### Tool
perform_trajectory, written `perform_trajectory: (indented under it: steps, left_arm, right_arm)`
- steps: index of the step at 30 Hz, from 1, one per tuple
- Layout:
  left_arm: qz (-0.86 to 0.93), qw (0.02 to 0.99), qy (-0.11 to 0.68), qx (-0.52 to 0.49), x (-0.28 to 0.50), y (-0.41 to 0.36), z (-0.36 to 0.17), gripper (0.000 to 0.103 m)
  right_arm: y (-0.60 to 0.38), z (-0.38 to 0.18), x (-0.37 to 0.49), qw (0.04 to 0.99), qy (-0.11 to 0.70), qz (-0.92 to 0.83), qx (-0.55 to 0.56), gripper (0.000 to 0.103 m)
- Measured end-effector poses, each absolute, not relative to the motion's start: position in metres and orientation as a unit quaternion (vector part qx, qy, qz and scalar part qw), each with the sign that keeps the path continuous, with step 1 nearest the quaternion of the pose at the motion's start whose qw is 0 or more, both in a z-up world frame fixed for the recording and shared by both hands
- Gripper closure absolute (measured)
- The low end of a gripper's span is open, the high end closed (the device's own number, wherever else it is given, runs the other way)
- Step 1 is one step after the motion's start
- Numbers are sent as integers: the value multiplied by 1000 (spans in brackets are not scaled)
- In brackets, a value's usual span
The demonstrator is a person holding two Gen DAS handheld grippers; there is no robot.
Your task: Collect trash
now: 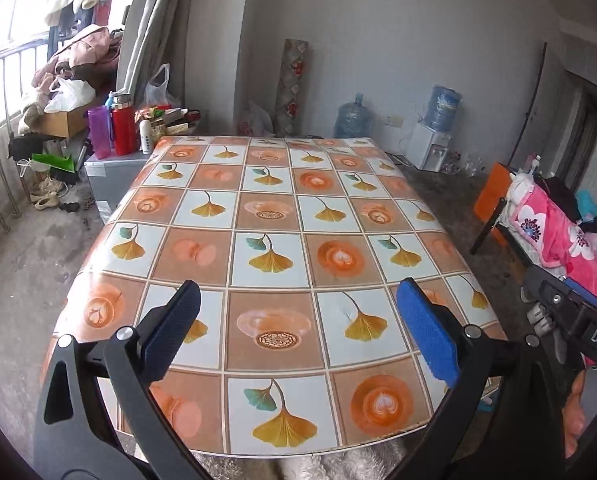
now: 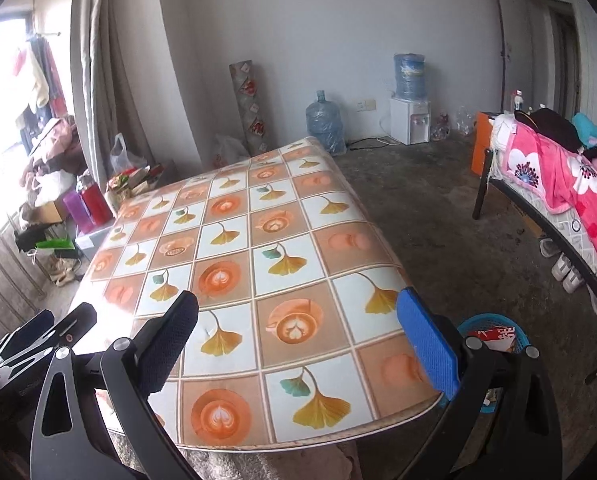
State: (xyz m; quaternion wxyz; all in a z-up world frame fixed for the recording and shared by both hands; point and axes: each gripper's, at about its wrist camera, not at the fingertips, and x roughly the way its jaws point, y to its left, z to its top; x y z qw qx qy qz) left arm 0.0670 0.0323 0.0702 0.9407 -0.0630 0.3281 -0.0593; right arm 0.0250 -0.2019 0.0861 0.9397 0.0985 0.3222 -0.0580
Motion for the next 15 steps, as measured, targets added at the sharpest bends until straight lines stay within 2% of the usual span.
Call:
perform_trajectory:
  steps: [15]
  left_arm:
    - [-19, 938, 343, -47, 63, 35, 63, 9]
  right_arm:
    - [-185, 95, 28, 950, 302, -50, 56, 6]
